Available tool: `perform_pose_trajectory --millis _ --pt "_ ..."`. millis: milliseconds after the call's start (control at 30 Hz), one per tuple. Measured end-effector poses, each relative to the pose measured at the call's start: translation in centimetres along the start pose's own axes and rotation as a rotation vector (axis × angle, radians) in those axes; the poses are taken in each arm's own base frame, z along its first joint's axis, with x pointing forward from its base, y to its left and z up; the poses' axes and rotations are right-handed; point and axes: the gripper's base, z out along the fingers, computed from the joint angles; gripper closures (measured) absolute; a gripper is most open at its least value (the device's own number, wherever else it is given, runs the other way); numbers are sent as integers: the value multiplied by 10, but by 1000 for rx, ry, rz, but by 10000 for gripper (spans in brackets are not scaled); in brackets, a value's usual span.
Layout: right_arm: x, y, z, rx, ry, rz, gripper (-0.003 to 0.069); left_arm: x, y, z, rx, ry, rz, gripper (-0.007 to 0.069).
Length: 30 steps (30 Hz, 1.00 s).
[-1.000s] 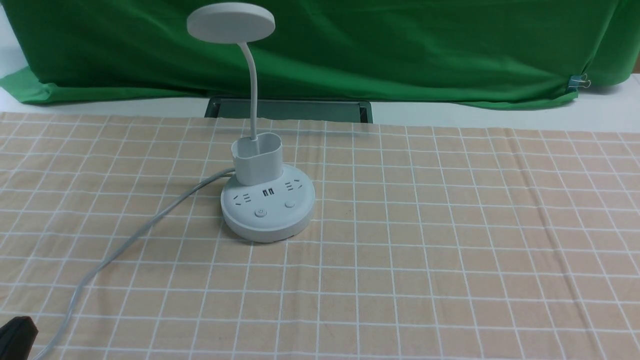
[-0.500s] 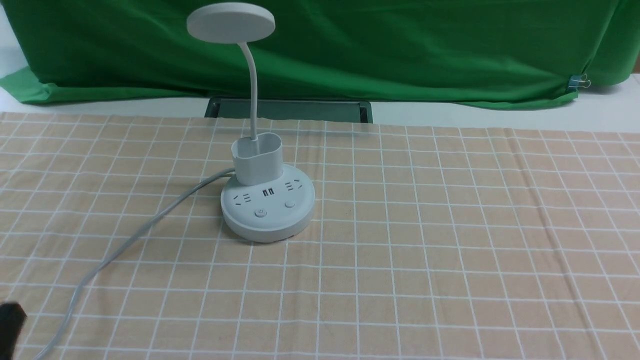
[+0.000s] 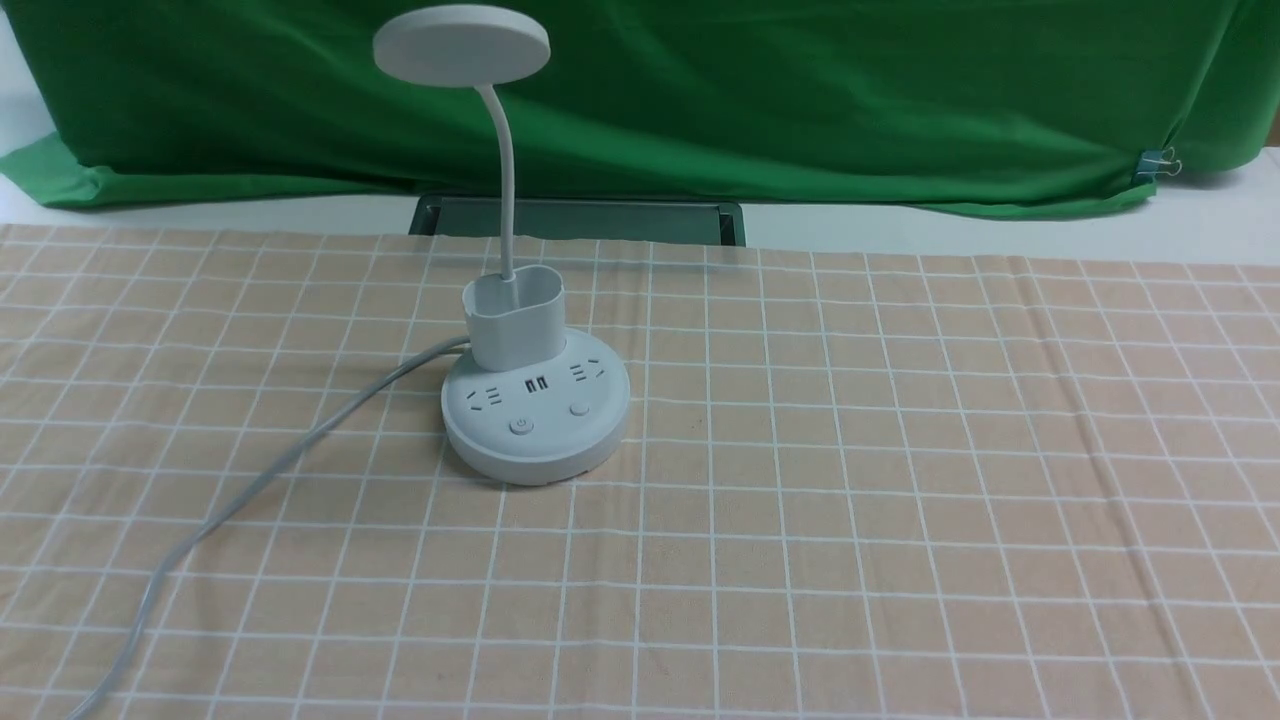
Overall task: Turn on the table lamp on the light coffee tablecloth with your hand.
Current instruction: 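Press the power button on the lamp base to turn the lamp on with the left gripper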
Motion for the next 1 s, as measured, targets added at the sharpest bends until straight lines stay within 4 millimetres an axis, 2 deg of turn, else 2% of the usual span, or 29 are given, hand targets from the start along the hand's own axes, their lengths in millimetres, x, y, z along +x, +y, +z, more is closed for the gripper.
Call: perform_pose_trajectory --millis 67,167,233,333,433,533,567,733,800,867,1000 --pt "0 0 0 0 1 0 421 -8 -2 0 21 -89 -71 623" --pt "0 0 0 1 1 0 421 -21 -5 8 51 -93 -102 623" --pt "0 0 0 1 1 0 421 -34 -6 22 50 -18 -143 623" --pt "0 0 0 0 1 1 421 -48 -6 50 12 191 -210 623" --pt "0 0 0 0 1 1 421 -42 -5 73 -21 394 -198 623" --pt "0 0 0 0 1 1 421 1 -4 97 -78 724 -200 623" --pt "0 0 0 0 1 1 421 10 -4 100 -95 777 -221 623" --pt "0 0 0 0 1 1 421 85 -9 102 -238 1192 -444 623" --pt "0 0 0 0 1 1 421 102 -19 100 -197 1329 -489 623" --pt "0 0 0 0 1 1 421 118 -37 103 -46 1485 -506 623" --pt "0 0 0 0 1 1 421 136 -72 125 211 1637 -584 623"
